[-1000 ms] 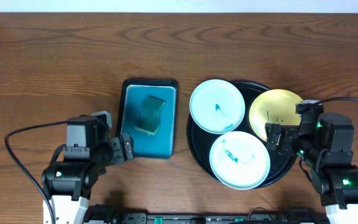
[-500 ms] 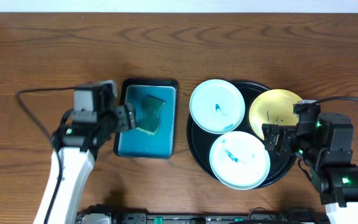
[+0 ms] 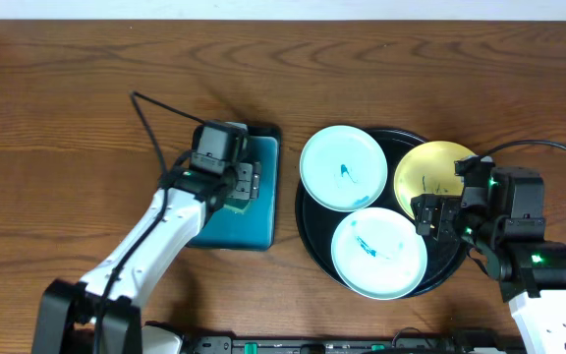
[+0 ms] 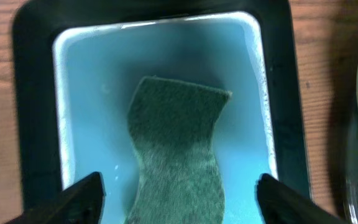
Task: Clean dirty plates on tray and stack at the side
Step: 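Reach the left gripper down to the green sponge in the water tray, then close the left gripper on the green sponge and lift it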
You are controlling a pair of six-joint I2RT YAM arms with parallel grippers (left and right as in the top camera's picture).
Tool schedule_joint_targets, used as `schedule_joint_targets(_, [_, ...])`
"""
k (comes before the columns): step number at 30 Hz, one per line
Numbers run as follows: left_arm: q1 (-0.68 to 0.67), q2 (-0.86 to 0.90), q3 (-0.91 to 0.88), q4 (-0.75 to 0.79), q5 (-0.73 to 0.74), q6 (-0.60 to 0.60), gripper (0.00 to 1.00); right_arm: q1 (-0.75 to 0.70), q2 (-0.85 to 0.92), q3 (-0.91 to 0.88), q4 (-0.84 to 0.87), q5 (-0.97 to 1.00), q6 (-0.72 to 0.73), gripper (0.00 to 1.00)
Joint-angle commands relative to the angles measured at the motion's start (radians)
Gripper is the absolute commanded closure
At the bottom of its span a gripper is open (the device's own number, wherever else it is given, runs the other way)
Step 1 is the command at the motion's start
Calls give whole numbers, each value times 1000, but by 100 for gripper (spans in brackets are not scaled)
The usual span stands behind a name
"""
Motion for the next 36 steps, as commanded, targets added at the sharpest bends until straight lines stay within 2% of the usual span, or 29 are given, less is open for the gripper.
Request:
schedule_joint_targets(1, [-12, 82, 28, 32, -45, 2, 26, 8, 1, 19, -5, -5, -10, 7])
schedule_joint_targets(10, [-11, 177, 27, 88, -44, -55, 41, 8, 1, 19, -8, -5, -10, 8])
schedule_joint_targets(20, [-10, 247, 20, 89, -44, -101, 49, 8, 1, 19, -9, -5, -10, 9])
schedule_joint_targets(26, [-10, 277, 21, 87, -44, -112, 81, 8, 1, 19, -10, -5, -10, 10])
schedule_joint_targets(27, [-10, 267, 21, 87, -44, -125, 90, 8, 1, 19, -12, -5, -10, 11])
schedule_joint_targets(28, [-10, 259, 22, 86, -44, -126, 92, 8, 1, 19, -12, -5, -10, 10])
schedule_joint_targets(36, [-11, 113, 27, 50, -43, -127, 93, 8, 1, 19, -13, -5, -10, 11])
